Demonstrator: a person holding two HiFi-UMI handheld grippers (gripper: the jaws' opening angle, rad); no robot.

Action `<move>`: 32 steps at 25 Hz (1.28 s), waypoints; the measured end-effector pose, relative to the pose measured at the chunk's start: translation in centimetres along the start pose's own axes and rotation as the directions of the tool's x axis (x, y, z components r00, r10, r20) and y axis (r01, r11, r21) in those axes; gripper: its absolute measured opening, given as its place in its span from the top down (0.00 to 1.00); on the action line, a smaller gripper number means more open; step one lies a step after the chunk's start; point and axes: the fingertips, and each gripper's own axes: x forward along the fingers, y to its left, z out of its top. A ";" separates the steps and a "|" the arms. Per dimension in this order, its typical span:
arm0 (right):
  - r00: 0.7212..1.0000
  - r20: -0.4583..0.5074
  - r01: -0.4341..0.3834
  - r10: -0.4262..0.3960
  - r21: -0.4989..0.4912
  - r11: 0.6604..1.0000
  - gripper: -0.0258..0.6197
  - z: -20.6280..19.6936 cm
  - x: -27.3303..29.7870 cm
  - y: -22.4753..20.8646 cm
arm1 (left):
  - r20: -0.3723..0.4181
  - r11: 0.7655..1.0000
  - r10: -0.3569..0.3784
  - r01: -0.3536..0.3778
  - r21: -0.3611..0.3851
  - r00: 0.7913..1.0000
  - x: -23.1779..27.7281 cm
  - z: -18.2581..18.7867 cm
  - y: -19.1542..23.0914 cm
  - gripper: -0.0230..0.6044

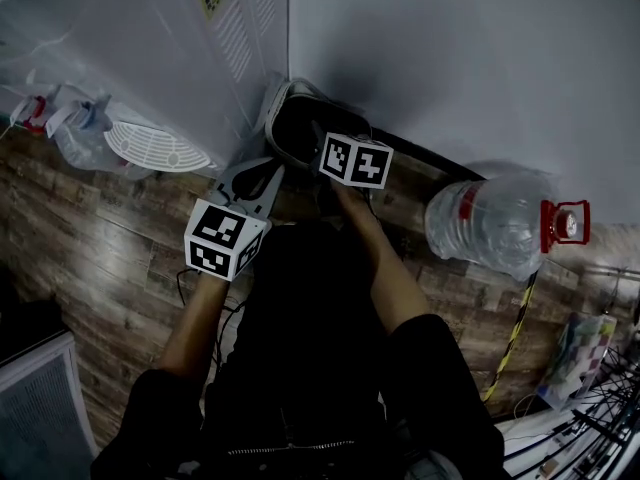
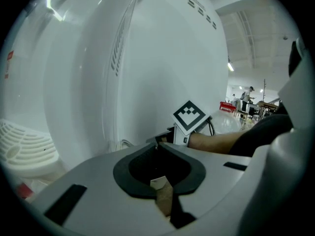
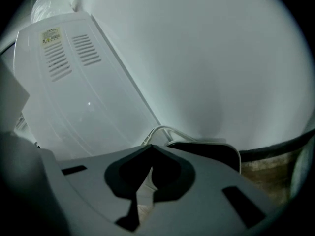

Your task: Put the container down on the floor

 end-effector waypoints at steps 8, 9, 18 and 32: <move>0.993 0.101 0.076 -0.069 -0.074 0.994 0.95 4.4 -4.0 -1.7 | -0.005 0.997 0.017 -0.017 0.070 1.000 0.1 2.4 0.2 0.92; 0.991 0.109 0.083 -0.074 -0.082 0.993 0.94 5.2 -4.6 -1.6 | -0.003 0.997 0.014 -0.014 0.079 1.000 0.0 3.0 0.1 0.92; 0.990 0.088 0.115 -0.108 -0.080 0.990 0.95 9.0 -9.7 -0.4 | -0.038 0.997 -0.035 0.038 0.064 0.999 -0.7 7.9 -1.7 0.92; 0.988 0.000 0.152 -0.152 -0.034 0.988 0.95 18.2 -23.7 10.2 | -0.200 0.994 -0.093 0.102 0.036 0.975 -7.9 23.3 -6.1 0.92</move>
